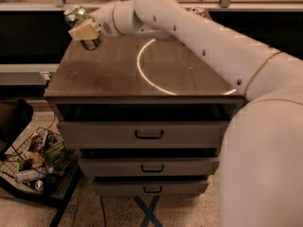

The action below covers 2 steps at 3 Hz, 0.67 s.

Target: Knock green can over

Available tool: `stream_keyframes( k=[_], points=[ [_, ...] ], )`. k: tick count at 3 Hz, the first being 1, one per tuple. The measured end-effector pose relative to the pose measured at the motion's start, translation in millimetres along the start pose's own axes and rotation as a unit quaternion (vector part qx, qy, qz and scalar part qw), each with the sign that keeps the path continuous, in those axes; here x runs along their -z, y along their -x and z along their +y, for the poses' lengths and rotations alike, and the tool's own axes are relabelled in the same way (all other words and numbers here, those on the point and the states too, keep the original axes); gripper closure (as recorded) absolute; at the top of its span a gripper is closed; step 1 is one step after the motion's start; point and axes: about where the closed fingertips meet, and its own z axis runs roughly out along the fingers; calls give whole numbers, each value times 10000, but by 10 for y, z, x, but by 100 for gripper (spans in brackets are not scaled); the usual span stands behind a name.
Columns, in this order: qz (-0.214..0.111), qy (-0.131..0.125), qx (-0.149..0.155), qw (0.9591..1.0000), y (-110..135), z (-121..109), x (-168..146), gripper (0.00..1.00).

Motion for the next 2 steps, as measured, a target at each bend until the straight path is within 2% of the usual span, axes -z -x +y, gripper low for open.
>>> stream_keyframes(
  k=[1,2],
  points=[
    [773,-68,371,9963,174,100,104,100],
    [1866,-304,816,9786,163,-94,184,100]
  ],
)
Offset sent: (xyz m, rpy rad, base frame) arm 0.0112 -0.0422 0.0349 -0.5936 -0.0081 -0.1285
